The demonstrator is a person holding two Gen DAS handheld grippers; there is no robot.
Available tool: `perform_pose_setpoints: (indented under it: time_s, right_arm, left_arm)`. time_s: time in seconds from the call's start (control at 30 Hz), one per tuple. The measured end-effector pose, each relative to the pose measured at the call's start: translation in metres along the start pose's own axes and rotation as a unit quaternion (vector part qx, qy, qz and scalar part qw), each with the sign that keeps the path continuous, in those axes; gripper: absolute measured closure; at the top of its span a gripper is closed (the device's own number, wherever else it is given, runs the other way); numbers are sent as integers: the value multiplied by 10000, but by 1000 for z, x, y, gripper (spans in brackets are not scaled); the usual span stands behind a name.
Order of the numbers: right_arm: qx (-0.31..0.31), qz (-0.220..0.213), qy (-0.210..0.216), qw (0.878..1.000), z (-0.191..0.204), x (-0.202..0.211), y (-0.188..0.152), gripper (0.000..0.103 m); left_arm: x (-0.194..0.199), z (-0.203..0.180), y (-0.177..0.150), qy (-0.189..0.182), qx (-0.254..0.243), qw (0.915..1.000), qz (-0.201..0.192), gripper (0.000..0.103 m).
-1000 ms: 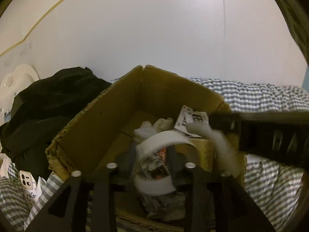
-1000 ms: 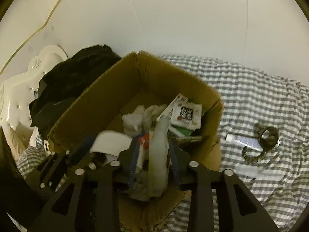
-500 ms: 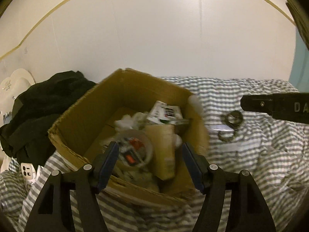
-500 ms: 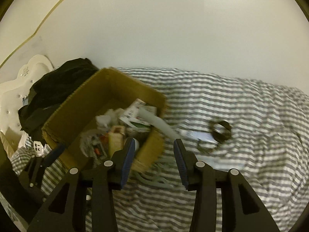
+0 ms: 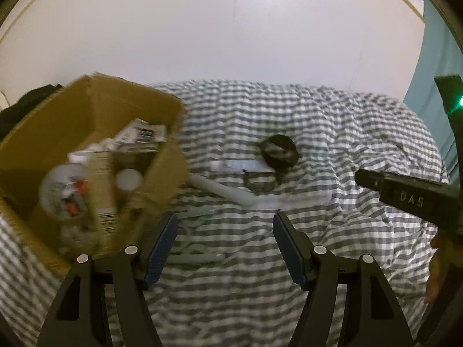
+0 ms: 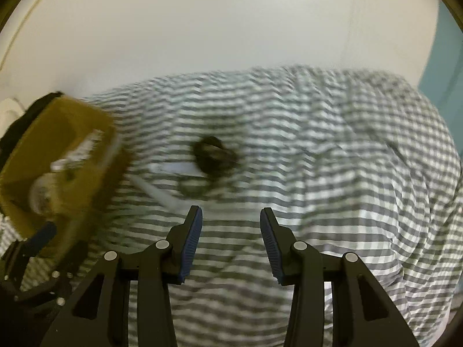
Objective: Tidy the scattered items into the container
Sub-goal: 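Grasp the black ring with the left tool while the right tool grasps the white comb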
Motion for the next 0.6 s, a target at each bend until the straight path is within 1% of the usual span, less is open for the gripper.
perform_pose_setpoints:
  time_s: [0.07, 0.17, 0.3, 0.33, 0.4, 0.43, 0.53, 0.6]
  right_arm:
    - [-138, 162, -25, 9998, -12, -25, -3, 62]
    - [-340, 312, 49, 9989, -22, -53, -5, 62]
    - [-393, 352, 148, 9985, -22, -77, -2, 62]
    - [-386, 333, 91, 9987, -22, -82, 1, 62]
    - [-388, 300, -51, 9988, -21, -89, 5, 57]
    - [-434, 313, -75, 9985, -22, -93, 6, 50]
    - [-731, 530, 80, 9959, -25, -112, 5, 49]
    - [-815, 771, 241, 9934, -25, -126, 1, 49]
  left_arm:
    - [-22, -6, 2, 29, -21, 10000, 76, 32]
    - [-60, -7, 9, 25, 62, 9997, 245, 32]
    - [-104, -5, 25, 27, 147, 9992, 359, 32]
    - [-111, -5, 30, 29, 164, 9993, 349, 32]
    - [-130, -7, 43, -52, 190, 9993, 318, 32]
    - [-138, -8, 48, -87, 177, 9994, 297, 32]
    - [-168, -16, 65, -96, -18, 9996, 274, 32]
    - [-191, -18, 71, 31, -72, 9992, 388, 32]
Point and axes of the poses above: each gripper's, at about its wrist camera, not at the fingertips, and x roughly against the way its jaws point, z to its left, y to its top, the point moved 1 cm from there along -x, roughly the way its jaws point, and after that the axes turned 14 degrees about -y, right-handed, at the moved point
